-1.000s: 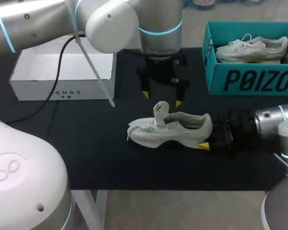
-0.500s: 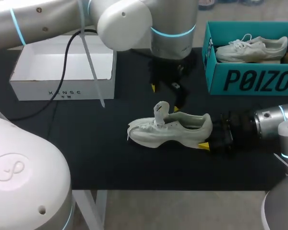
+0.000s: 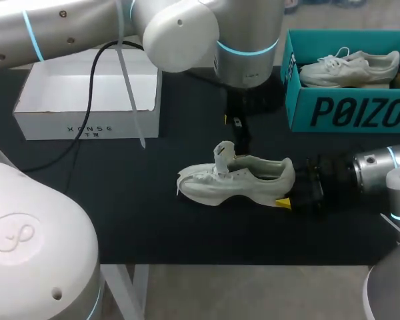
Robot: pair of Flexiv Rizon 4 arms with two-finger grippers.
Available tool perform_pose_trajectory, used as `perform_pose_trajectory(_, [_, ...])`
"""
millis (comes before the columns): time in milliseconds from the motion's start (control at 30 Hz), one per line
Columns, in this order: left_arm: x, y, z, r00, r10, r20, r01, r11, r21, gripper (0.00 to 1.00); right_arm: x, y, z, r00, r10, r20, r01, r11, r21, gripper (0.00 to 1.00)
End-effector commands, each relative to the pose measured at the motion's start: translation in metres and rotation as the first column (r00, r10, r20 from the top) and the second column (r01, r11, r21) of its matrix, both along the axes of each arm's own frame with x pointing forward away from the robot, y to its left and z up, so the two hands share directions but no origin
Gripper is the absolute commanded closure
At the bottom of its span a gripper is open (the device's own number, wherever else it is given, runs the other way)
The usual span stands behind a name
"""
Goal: Take the shoe out of the shoebox, open the shoe tongue, remove and reinsert the insole, then place the shoe into the shoebox
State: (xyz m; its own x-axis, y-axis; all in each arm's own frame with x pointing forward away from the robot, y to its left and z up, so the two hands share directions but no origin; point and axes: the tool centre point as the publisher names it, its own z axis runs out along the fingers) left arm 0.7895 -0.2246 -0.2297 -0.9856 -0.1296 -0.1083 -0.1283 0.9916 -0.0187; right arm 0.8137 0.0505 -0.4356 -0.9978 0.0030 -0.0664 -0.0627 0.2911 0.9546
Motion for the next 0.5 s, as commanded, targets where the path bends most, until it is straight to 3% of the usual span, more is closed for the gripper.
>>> perform_pose_trajectory(33, [0.005,0.001,-0.021,0.955,-0.294,-0.047,0.295,0.956,0.006,0.76,0.0,0.001,-0.005,1.0,-0.002,0.0,0.002,1.0,-0.001,1.0])
perform_pose_trajectory(67, [0.006,0.001,-0.025,0.955,-0.294,-0.048,0.295,0.955,0.012,1.0,0.0,0.001,-0.005,1.0,-0.002,0.0,0.002,1.0,-0.001,1.0])
perform_pose_trajectory(200, [0.008,-0.001,-0.042,0.954,-0.293,-0.068,0.293,0.956,-0.012,1.0,0.0,0.001,-0.005,1.0,-0.002,0.0,0.002,1.0,-0.001,1.0])
perform_pose_trajectory(367, [0.009,-0.018,-0.062,0.957,-0.276,-0.088,0.276,0.961,-0.012,1.0,0.0,0.001,-0.005,1.0,-0.002,0.0,0.002,1.0,-0.001,1.0])
perform_pose_trajectory(500, [0.011,-0.033,-0.065,0.957,-0.279,-0.083,0.277,0.96,-0.029,1.0,0.0,0.001,-0.005,1.0,-0.002,0.0,0.002,1.0,-0.001,1.0])
